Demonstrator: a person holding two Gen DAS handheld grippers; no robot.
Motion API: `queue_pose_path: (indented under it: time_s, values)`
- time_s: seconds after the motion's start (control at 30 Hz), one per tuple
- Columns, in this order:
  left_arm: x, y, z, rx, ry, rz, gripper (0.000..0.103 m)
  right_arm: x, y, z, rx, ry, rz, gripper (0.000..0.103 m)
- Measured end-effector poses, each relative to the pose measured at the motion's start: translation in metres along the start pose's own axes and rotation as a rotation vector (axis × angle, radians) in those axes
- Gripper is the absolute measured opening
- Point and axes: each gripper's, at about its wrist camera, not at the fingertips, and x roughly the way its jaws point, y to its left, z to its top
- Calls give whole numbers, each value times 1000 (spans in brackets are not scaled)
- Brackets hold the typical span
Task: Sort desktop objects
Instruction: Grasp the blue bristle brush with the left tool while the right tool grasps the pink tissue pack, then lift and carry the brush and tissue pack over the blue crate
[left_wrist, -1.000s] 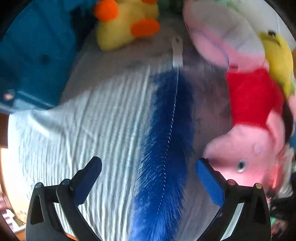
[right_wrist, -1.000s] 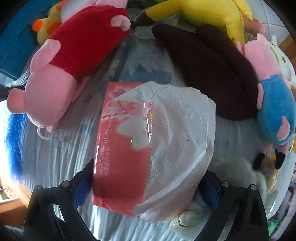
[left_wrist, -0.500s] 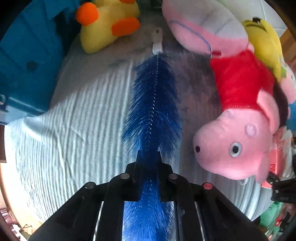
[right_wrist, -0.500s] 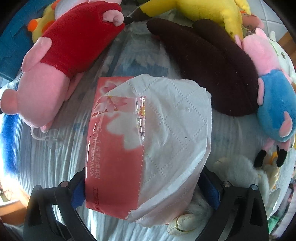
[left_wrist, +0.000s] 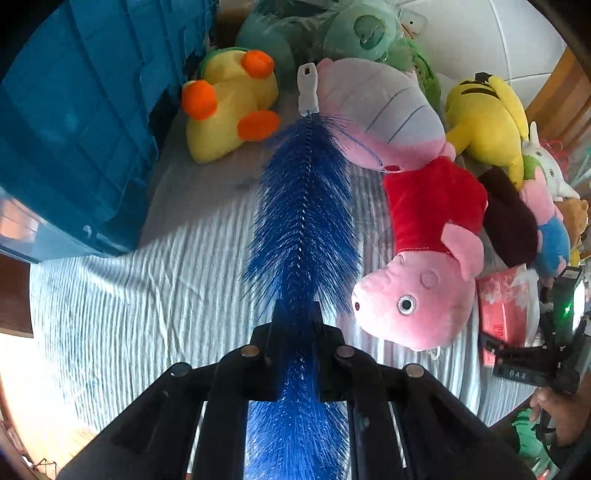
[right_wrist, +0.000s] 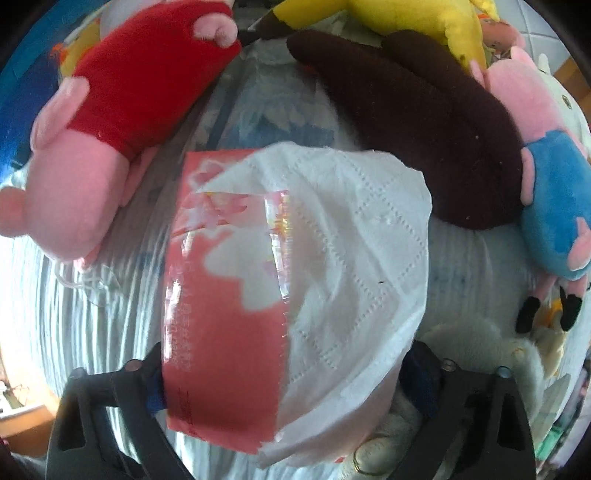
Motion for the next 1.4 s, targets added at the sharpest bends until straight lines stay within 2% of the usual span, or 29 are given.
queue_pose_path:
  time_s: [0.13,0.3,0.53,0.67,0.87,1.17,1.4]
  values:
    - [-14,-5,21,6,-12,4,10,-9,-1,-1,14,-6,12,83]
    - [-37,-11,32,23,-43,-16,10,-34,-2,-2,21,-49,9,83]
    - [-79,-12,44,43,-124,-45,10,-102,0,-4,41,-150,-6,83]
    - [-110,-10,53,50,-171,-44,10,-148,1,14,22,-228,2,83]
    - [-154,4,60,-1,-232,-19,10,-182,45,39,-61,-322,36,83]
    - [-223,34,66,-118,-316,90,10,-233,100,85,-254,-439,139,83]
    - [-266,61,67,-165,-385,146,10,-270,154,114,-390,-526,196,83]
